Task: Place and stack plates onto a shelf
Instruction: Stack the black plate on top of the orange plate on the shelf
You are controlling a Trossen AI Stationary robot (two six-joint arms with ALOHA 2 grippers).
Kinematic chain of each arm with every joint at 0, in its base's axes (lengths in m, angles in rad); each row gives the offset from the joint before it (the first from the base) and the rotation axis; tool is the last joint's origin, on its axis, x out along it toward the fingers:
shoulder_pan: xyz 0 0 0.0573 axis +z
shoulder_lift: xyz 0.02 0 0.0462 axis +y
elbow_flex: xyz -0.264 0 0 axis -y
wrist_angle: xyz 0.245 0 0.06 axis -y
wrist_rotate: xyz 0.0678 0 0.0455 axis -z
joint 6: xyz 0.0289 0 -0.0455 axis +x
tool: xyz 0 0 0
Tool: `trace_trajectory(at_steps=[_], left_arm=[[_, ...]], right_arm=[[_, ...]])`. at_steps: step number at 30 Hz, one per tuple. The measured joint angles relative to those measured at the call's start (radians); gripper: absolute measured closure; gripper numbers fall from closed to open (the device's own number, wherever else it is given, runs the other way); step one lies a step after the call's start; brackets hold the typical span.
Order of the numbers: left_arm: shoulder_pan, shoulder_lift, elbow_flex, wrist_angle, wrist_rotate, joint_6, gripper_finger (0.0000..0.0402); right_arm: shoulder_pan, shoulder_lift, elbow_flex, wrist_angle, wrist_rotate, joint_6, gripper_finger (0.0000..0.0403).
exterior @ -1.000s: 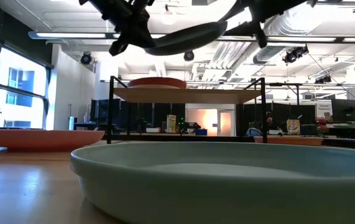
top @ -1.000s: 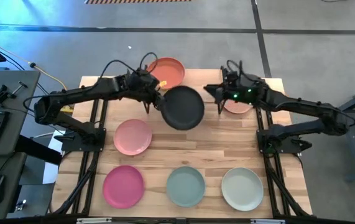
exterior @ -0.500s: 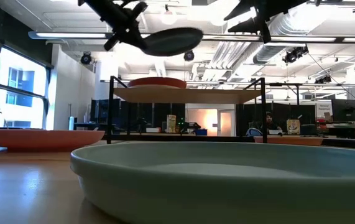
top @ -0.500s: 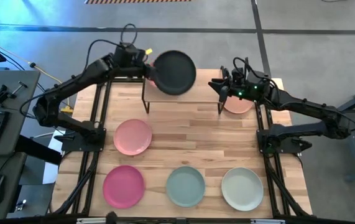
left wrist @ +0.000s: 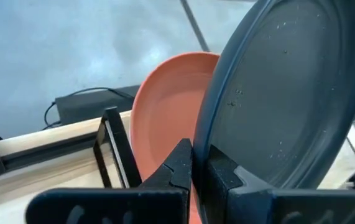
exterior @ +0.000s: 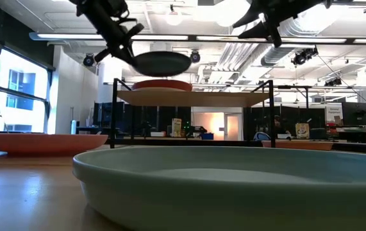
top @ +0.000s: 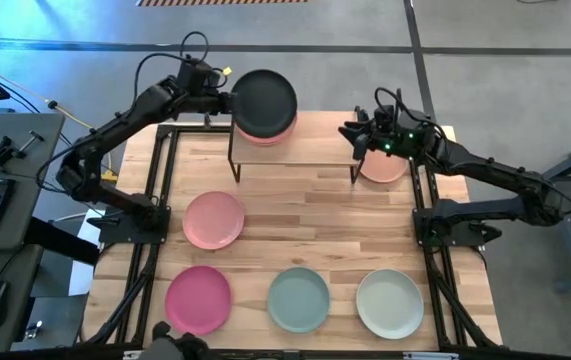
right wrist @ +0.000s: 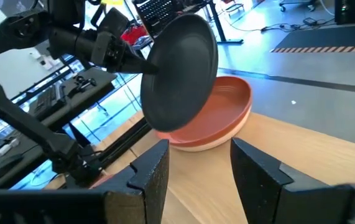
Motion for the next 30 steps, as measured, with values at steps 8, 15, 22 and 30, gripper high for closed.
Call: trace_trajectory(at_steps=[8, 15, 22, 30], left_arm=[[0.003, 0.071, 0.0, 0.006, -0.021, 0.011, 0.0397], [0.01, 0.108, 0.0, 0.009, -0.02, 0.005, 0.0396], [0.01, 0.113, 0.0, 0.005, -0.025, 0.008, 0.0377], [0.01, 0.113, 0.0, 0.004, 0.002, 0.026, 0.0333]], right_arm=[[-0.041, 0.0, 0.0, -0.021, 0.0, 0.0, 0.0251], [-0.056, 0.001, 0.0, -0.035, -0.002, -0.046, 0.0251], [-0.055, 0.001, 0.0, -0.035, -0.005, -0.079, 0.0251], [-0.055, 0.001, 0.0, -0.035, -0.005, -0.082, 0.0251]])
